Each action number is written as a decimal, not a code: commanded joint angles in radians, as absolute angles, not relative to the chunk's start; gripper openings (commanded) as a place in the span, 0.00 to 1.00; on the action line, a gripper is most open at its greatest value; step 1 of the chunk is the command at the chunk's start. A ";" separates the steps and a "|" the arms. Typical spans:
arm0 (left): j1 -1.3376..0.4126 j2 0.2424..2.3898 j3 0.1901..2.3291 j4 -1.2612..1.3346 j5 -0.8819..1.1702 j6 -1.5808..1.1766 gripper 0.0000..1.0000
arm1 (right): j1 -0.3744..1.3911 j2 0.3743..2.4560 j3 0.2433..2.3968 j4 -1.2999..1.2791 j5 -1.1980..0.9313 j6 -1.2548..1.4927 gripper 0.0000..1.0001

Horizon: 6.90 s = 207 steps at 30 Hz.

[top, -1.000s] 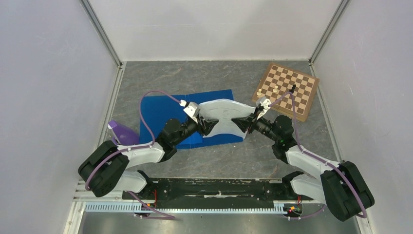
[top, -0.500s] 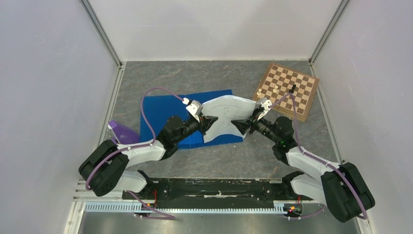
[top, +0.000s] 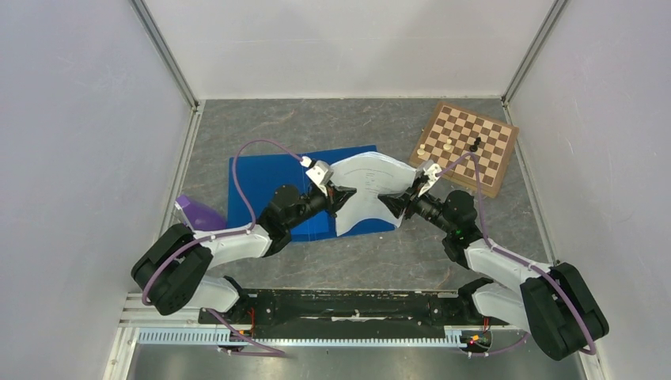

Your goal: Put the files into the folder

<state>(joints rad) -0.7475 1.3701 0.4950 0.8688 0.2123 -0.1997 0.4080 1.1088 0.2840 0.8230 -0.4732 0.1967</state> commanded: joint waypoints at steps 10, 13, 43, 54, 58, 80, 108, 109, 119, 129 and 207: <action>-0.748 1.230 0.695 0.541 0.277 -0.133 0.02 | 0.405 1.020 0.412 0.728 -0.572 0.180 0.43; -0.746 1.127 0.772 0.344 0.326 -0.081 0.02 | 0.405 0.950 0.463 0.657 -0.628 0.179 0.43; -0.715 0.949 1.031 -0.018 0.452 -0.148 0.02 | 0.405 0.835 0.662 0.618 -0.816 0.356 0.22; -0.709 1.034 1.035 -0.023 0.388 -0.211 0.08 | 0.405 1.001 0.828 0.376 -0.697 0.323 0.00; -0.709 1.099 1.080 -0.140 0.167 -0.256 0.39 | 0.407 1.173 0.948 0.133 -0.617 0.287 0.00; -0.577 1.800 1.266 -0.356 -0.427 -0.567 0.44 | 0.414 1.936 1.232 -0.129 -0.293 0.245 0.00; -0.607 1.835 1.207 -0.358 -0.271 -0.658 0.02 | 0.413 1.766 1.066 -0.122 -0.247 0.211 0.00; -0.613 1.819 1.191 -0.365 -0.269 -0.680 0.02 | 0.392 1.748 1.047 -0.121 -0.241 0.212 0.00; -0.758 1.746 1.126 -0.361 -0.273 -0.826 0.02 | 0.402 1.560 0.888 -0.128 -0.188 0.218 0.00; -0.821 1.707 1.126 -0.378 -0.332 -0.927 0.02 | 0.366 1.498 0.881 -0.150 -0.240 0.233 0.00; -0.873 1.701 0.886 -0.299 -0.386 -1.258 0.02 | 0.377 1.465 0.662 -0.051 -0.347 0.324 0.00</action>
